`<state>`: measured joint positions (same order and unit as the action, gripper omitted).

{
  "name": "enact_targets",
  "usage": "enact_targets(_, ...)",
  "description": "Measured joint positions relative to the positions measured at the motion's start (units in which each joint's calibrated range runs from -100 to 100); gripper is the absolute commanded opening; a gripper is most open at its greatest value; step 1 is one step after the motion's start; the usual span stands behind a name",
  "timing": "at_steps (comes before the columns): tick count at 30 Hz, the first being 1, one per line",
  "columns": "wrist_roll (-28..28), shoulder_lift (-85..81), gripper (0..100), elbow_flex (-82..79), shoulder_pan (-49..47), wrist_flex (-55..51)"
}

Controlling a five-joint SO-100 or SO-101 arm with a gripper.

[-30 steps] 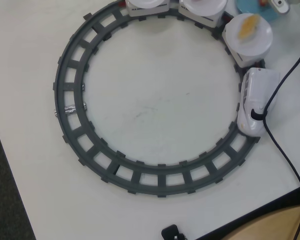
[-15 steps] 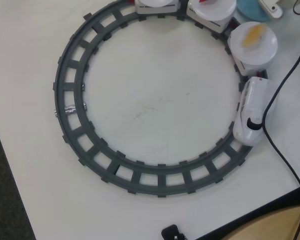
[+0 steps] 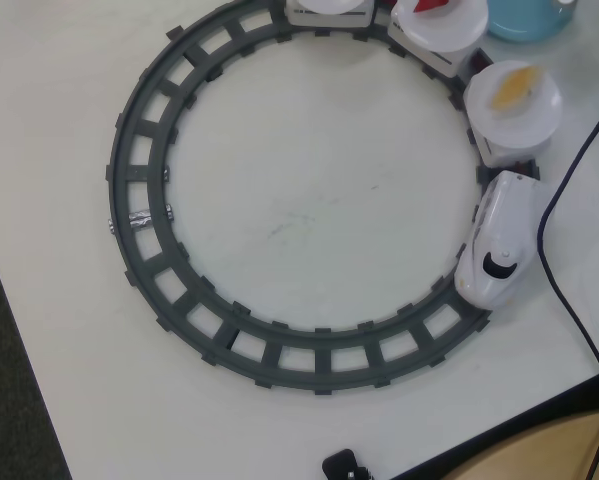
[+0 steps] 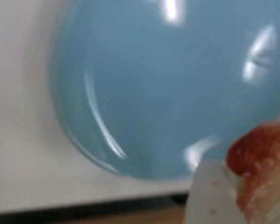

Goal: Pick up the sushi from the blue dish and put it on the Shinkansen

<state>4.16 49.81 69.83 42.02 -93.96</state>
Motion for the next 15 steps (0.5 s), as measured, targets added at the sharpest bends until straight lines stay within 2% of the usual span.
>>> enact_targets(5, 0.0, -4.88, 2, 9.0, -2.68, -4.64)
enact_targets(15, 0.05, -18.61, 2, 3.78, -4.57, -4.81)
